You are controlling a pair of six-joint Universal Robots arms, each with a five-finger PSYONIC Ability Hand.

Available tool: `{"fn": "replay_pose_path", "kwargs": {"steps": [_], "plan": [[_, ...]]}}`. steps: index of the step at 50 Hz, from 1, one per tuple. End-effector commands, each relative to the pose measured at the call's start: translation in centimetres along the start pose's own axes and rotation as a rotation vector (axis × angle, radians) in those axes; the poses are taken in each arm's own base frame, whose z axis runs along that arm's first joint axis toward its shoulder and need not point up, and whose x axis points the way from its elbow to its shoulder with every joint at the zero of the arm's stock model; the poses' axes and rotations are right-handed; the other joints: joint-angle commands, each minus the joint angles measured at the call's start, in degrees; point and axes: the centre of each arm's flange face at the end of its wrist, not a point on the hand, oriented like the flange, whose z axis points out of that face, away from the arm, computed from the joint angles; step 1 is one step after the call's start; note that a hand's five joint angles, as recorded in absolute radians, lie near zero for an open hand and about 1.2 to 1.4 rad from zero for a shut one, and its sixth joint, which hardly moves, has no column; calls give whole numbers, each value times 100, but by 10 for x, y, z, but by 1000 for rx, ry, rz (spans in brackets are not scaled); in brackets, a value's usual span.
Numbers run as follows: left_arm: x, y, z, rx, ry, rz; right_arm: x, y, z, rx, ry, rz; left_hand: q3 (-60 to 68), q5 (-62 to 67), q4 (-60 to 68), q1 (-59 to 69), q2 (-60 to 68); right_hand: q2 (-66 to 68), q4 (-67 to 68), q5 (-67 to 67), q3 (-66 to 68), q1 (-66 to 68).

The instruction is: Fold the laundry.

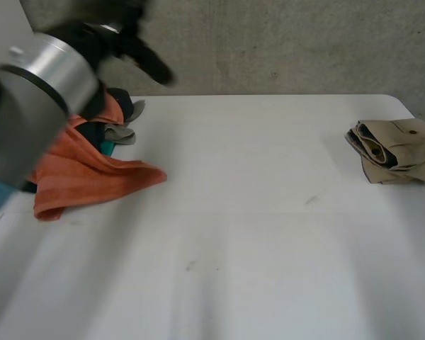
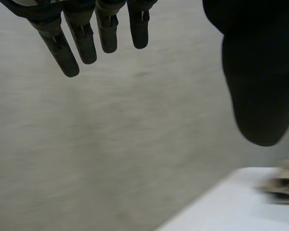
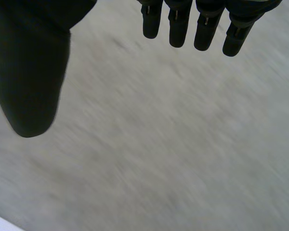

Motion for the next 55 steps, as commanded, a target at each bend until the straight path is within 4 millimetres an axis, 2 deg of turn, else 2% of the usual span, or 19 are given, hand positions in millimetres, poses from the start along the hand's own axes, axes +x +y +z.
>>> {"fn": "replay_pose_path", "kwargs": {"steps": [1, 4, 7, 8, 9, 15, 21, 22, 26, 29, 33, 37, 40, 41, 43, 45, 48, 52, 55], "plan": [[-117, 20, 18, -37, -323, 176, -84, -24, -74, 4, -349, 11, -33, 11, 14, -26, -9, -201, -206, -251, -204, -284], [-155, 61, 27, -144, -383, 295, -116, -14, -112, -89, -466, 24, -33, 11, 14, -26, -8, -201, -206, -251, -204, -284], [-175, 92, 33, -203, -401, 388, -141, 1, -144, -192, -563, 10, -50, -6, -3, -42, -25, -201, -206, -251, -204, -284], [-188, 117, 39, -233, -406, 451, -147, 6, -153, -217, -588, -2, -67, -23, -19, -59, -42, -201, -206, -251, -204, -284], [-193, 127, 41, -242, -409, 474, -156, 15, -167, -259, -630, -31, -67, -23, -20, -59, -42, -201, -206, -251, -204, -284], [-244, 196, 50, -243, -471, 602, -168, 55, -203, -396, -700, -132, -151, -107, -103, -143, -126, -201, -206, -251, -204, -284], [-265, 227, 57, -186, -473, 620, -170, 78, -217, -451, -682, -183, 586, 630, 633, 593, 610, -201, -206, -251, -204, -284], [-266, 231, 58, -185, -463, 620, -169, 80, -217, -455, -676, -184, 1155, 1199, 1203, 1163, 1180, -201, -206, -251, -204, -284], [-266, 234, 62, -172, -452, 624, -167, 85, -219, -459, -666, -187, 6582, 6625, 6629, 6589, 6606, -201, -206, -251, -204, -284], [-259, 228, 66, -151, -444, 626, -166, 86, -218, -457, -659, -188, 6710, 6754, 6757, 6717, 6735, -201, -206, -251, -204, -284], [-228, 175, 76, -47, -424, 593, -164, 81, -214, -438, -650, -190, 6710, 6754, 6757, 6717, 6735, -201, -206, -251, -204, -284], [-168, 99, 72, 113, -354, 476, -162, 75, -208, -413, -631, -190, 6710, 6754, 6757, 6717, 6735, -201, -206, -251, -204, -284], [-135, 63, 64, 187, -300, 401, -159, 69, -204, -393, -600, -195, 6710, 6754, 6757, 6717, 6735, -201, -206, -251, -204, -284], [-110, 43, 57, 231, -253, 345, -158, 69, -203, -392, -591, -197, 6710, 6754, 6757, 6717, 6735, -201, -206, -251, -204, -284], [-87, 28, 48, 263, -204, 281, -153, 67, -200, -391, -561, -203, 6710, 6754, 6757, 6717, 6735, -201, -206, -251, -204, -284], [-55, 20, 33, 267, -131, 190, -149, 65, -198, -389, -539, -209, 6710, 6754, 6757, 6717, 6735, -201, -206, -251, -204, -284], [-25, 31, 19, 215, -49, 105, -143, 62, -193, -385, -501, -210, 6710, 6754, 6757, 6717, 6735, -201, -206, -251, -204, -284], [47, 76, -12, 59, 182, 11, -134, 61, -186, -389, -456, -188, 6710, 6754, 6757, 6717, 6735, -201, -206, -251, -204, -284], [78, 116, -26, -61, 278, -19, -127, 62, -180, -394, -428, -172, 6710, 6754, 6757, 6717, 6735, -201, -206, -251, -204, -284]]}}
